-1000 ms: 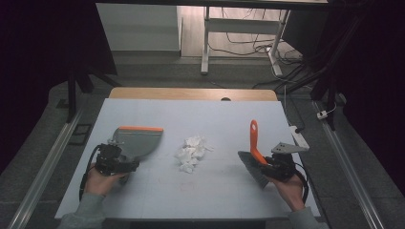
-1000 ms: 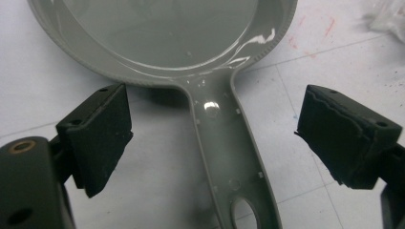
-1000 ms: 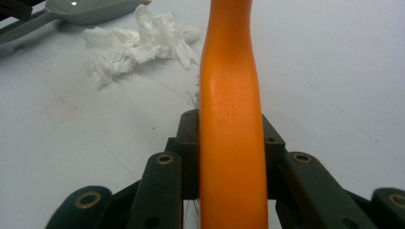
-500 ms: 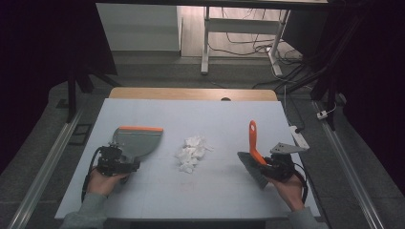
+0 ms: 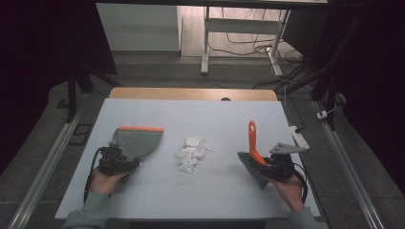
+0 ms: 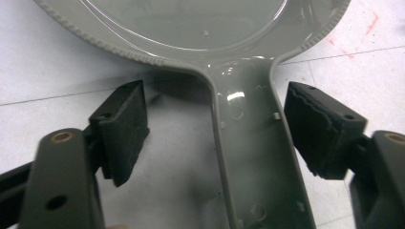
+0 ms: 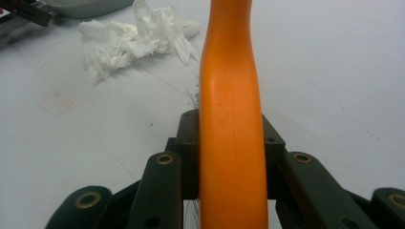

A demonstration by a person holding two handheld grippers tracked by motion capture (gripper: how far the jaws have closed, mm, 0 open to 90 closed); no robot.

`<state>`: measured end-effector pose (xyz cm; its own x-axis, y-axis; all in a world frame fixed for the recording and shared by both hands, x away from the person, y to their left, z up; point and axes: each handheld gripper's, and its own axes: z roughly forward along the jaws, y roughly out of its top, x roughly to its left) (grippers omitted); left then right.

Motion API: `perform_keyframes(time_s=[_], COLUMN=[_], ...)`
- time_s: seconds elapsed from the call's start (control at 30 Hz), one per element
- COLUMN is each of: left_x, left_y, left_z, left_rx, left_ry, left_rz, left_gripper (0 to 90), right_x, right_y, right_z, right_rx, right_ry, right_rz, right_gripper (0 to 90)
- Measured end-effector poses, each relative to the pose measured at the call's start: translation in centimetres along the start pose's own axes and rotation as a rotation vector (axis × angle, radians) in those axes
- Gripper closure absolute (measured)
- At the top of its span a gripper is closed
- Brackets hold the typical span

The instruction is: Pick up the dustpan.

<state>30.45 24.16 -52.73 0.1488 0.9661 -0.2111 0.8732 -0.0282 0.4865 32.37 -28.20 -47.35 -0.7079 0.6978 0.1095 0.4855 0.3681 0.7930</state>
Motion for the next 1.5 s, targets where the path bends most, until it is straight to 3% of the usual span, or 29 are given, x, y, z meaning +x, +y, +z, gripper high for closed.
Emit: perform_keyframes(time_s=[0.33, 0.87, 1.23, 1.5], left_x=[0.3, 0.8, 1.0, 1.5], left_y=[0.0, 0.0, -0.2, -0.2], left_z=[0.1, 0.0, -0.3, -0.9], left_rx=[-0.018, -0.050, -0.075, -0.108], left_ry=[-0.052, -0.076, -0.065, -0.091], left_rz=[-0.019, -0.031, -0.014, 0.001], left_gripper=[41.9, 60.8, 61.4, 61.5], right_x=[-0.1, 0.0, -0.1, -0.1], right_y=[0.0, 0.0, 0.0, 0.0], right_z=[0.0, 0.0, 0.0, -0.1], right_rx=[0.009, 0.010, 0.008, 0.006], right_ry=[-0.010, -0.012, -0.014, -0.016], right_rz=[-0.002, -0.002, -0.001, -0.002], right_gripper=[70.4, 70.4, 70.4, 70.4])
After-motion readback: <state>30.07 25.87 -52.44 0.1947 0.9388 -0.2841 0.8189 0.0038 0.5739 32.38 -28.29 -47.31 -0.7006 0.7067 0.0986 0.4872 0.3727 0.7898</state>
